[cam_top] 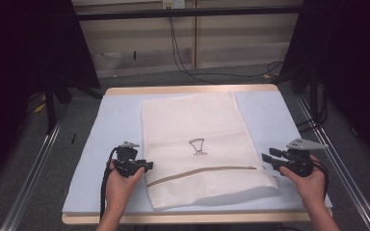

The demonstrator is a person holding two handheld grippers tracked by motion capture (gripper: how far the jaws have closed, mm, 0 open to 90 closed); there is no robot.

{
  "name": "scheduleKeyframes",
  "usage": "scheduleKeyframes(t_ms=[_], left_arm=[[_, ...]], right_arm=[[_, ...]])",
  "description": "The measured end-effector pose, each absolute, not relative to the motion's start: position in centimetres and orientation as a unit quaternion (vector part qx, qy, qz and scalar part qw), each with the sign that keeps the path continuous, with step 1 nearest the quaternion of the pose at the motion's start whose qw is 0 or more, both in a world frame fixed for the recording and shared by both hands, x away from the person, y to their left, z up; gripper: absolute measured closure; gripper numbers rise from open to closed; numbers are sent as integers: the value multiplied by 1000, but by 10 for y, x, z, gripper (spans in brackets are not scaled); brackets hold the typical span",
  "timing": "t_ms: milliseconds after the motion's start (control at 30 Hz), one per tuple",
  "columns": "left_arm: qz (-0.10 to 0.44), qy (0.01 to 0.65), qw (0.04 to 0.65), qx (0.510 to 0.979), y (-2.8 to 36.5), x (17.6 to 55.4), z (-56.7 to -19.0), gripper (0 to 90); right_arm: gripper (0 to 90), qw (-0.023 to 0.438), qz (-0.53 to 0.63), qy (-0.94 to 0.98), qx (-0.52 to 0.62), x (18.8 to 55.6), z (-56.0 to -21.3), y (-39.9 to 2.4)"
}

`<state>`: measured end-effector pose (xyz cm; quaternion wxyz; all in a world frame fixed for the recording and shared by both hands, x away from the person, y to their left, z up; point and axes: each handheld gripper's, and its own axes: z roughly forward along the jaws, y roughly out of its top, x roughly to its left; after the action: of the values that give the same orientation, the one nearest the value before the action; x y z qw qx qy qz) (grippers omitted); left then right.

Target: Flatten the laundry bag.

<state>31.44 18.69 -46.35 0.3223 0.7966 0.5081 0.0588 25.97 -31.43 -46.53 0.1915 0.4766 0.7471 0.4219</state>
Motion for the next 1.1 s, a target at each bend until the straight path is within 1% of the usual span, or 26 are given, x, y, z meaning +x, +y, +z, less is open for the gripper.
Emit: scheduleKeyframes(t_ms=[67,100,133,167,233,300,367,400,467,500,567,600,700,833,933,1000,1100], left_arm=[[54,509,327,794,187,314,-464,641],[55,511,328,793,187,314,-465,637],[53,514,329,790,187,314,-466,611],[52,520,331,786,187,314,-467,611],[50,523,332,783,186,312,-467,565],[61,526,332,781,183,311,-468,543],[65,522,326,786,183,311,-467,538],[65,522,326,786,183,311,-467,539],[67,523,326,784,184,310,-468,561],[72,524,325,784,185,310,-468,589],[84,522,321,786,186,309,-469,681],[84,522,320,786,187,310,-469,713],[89,522,315,788,187,310,-468,742],[86,529,308,786,184,311,-467,845],[81,535,298,786,182,315,-464,879],[77,537,298,786,183,319,-464,884],[80,540,302,782,189,325,-464,886]], right_arm=[[556,191,411,759,468,261,-470,-307],[557,187,405,762,469,263,-473,-305],[565,183,394,764,476,264,-478,-302],[565,183,394,764,476,264,-478,-302],[574,178,382,769,482,266,-482,-301],[611,174,375,770,486,266,-485,-299],[697,176,370,773,484,265,-486,-295],[710,176,369,775,482,265,-486,-293],[768,179,365,775,484,265,-486,-291],[783,175,366,773,487,265,-486,-291],[805,175,367,772,489,266,-486,-290],[811,176,367,772,489,266,-486,-290],[818,180,364,772,489,265,-485,-289],[827,178,364,768,496,265,-485,-289],[839,177,363,767,498,265,-484,-288],[845,180,365,767,496,265,-484,-288],[851,170,369,760,507,264,-484,-287]])
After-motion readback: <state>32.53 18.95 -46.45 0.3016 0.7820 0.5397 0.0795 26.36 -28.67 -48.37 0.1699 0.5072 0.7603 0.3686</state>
